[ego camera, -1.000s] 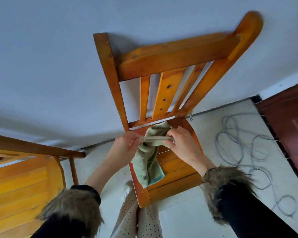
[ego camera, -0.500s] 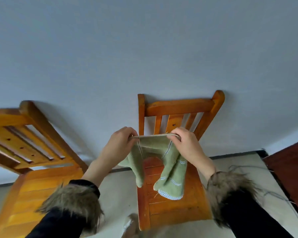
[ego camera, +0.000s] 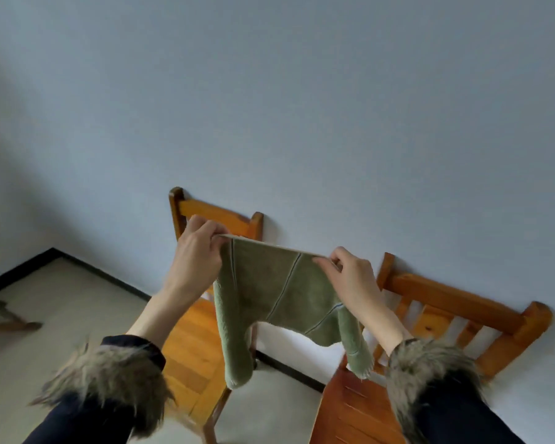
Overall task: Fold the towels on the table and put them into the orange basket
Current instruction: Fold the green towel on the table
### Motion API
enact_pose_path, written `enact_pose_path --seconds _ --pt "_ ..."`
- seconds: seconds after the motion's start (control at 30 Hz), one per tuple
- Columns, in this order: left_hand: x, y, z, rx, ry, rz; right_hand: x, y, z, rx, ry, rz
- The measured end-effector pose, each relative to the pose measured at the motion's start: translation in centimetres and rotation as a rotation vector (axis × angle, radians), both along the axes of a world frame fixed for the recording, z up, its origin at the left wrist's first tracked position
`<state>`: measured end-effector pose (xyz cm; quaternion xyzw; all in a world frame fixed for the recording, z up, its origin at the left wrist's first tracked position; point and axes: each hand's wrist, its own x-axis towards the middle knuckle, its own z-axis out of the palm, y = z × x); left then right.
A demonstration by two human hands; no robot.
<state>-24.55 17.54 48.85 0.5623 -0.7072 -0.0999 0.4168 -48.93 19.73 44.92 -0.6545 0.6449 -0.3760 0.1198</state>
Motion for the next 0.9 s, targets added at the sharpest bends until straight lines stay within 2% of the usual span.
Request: enact_pose_path --seconds 0.23,0.57,0.73,0.9 --pt "16.0 4.4 1.8 0.007 0.061 0.298 14.4 -3.0 2.8 -0.042 0.047 0.296" --pt "40.8 12.0 1.3 0.045 0.172 0.585 41.5 -5.3 4.1 -0.044 -0.06 0.449" --pt "50.8 14.4 0.1 0.069 0.139 0.718 52.9 -5.6 2.9 -0.014 -0.014 0.494" --pt "59.5 14.5 -0.7 0.024 0.035 0.875 62.9 -8.2 2.1 0.032 0.0 0.695"
